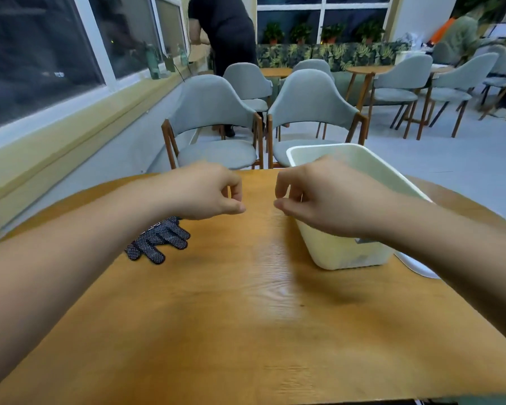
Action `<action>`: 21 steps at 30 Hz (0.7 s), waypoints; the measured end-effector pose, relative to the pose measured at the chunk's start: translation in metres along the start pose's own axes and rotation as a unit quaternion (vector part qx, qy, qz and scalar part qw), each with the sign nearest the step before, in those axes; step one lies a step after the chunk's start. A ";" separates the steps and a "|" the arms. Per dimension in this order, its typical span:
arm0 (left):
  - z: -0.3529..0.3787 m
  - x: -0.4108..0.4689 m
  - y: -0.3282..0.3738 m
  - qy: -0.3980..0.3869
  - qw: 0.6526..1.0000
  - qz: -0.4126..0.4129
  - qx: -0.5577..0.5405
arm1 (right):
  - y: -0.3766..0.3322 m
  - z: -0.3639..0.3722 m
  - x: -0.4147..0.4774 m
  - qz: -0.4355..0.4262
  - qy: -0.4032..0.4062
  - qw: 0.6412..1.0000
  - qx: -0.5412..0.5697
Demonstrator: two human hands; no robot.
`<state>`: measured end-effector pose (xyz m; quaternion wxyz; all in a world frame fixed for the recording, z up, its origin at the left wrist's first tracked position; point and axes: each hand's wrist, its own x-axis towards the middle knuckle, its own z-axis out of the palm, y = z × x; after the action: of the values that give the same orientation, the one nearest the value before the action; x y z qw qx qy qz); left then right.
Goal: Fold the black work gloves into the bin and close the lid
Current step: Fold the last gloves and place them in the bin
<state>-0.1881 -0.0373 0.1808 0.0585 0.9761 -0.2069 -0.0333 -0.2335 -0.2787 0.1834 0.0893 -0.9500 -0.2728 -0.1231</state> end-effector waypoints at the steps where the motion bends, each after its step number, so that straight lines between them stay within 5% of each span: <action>1: 0.006 -0.008 -0.005 -0.002 1.000 -0.009 -0.003 | -0.006 0.008 -0.003 0.003 -0.002 1.000 0.007; 13: 0.110 -0.088 -0.046 0.038 0.993 -0.092 -0.067 | -0.060 0.122 -0.033 0.019 0.020 0.995 0.094; 21: 0.165 -0.083 -0.083 0.245 0.949 -0.139 -0.141 | -0.063 0.184 -0.039 0.075 0.040 0.980 0.178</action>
<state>-0.2449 0.0549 0.0103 0.2393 0.9550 -0.0416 0.1702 -0.2657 -0.2018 0.0035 0.2770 -0.9308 -0.2151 -0.1029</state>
